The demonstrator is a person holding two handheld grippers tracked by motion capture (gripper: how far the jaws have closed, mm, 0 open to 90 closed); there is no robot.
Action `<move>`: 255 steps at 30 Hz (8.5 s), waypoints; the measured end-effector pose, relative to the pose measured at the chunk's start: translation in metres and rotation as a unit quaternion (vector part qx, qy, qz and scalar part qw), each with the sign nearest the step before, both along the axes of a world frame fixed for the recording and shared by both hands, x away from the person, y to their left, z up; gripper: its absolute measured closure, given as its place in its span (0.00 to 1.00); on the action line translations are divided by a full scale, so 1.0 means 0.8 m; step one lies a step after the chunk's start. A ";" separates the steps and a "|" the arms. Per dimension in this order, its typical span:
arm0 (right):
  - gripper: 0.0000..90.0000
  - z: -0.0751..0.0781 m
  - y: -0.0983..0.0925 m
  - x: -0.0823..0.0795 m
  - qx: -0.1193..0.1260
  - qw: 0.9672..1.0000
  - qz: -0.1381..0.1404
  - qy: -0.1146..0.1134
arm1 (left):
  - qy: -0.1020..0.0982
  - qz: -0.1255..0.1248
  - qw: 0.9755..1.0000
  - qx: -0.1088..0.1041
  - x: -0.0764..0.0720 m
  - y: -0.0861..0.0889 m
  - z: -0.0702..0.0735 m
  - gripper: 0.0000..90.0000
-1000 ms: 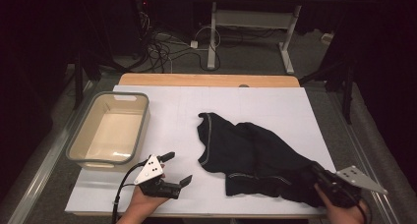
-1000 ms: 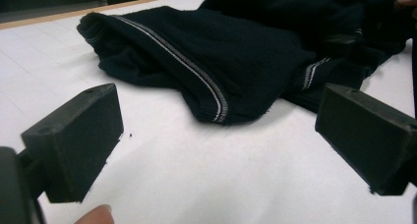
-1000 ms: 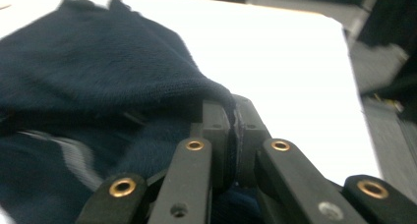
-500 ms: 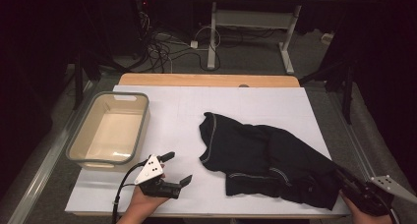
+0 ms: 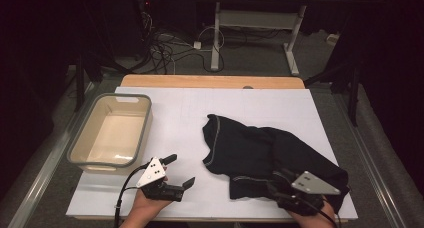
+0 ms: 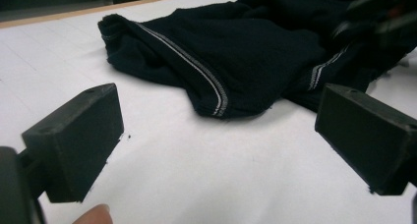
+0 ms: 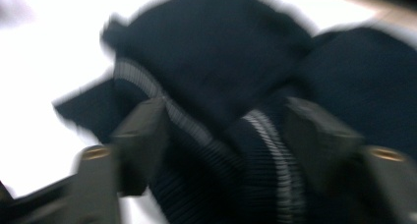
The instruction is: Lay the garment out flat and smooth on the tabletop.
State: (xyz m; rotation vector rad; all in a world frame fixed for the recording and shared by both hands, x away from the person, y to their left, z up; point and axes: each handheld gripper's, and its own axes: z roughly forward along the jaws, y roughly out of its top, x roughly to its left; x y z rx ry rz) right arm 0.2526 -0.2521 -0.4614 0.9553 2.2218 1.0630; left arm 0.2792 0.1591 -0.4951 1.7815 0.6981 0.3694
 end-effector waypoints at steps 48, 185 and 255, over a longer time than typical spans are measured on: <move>0.52 -0.011 -0.041 0.006 0.006 0.998 -0.064 -0.017 | 0.089 -0.104 0.970 0.199 -0.008 -0.177 0.009 0.92; 0.56 0.041 -0.017 0.077 0.134 0.989 -0.032 -0.047 | 0.129 0.023 0.985 0.109 -0.082 0.067 0.002 0.79; 0.57 0.150 -0.064 0.259 0.108 0.978 -0.173 -0.046 | 0.104 0.158 0.982 -0.011 0.284 -0.066 0.184 0.48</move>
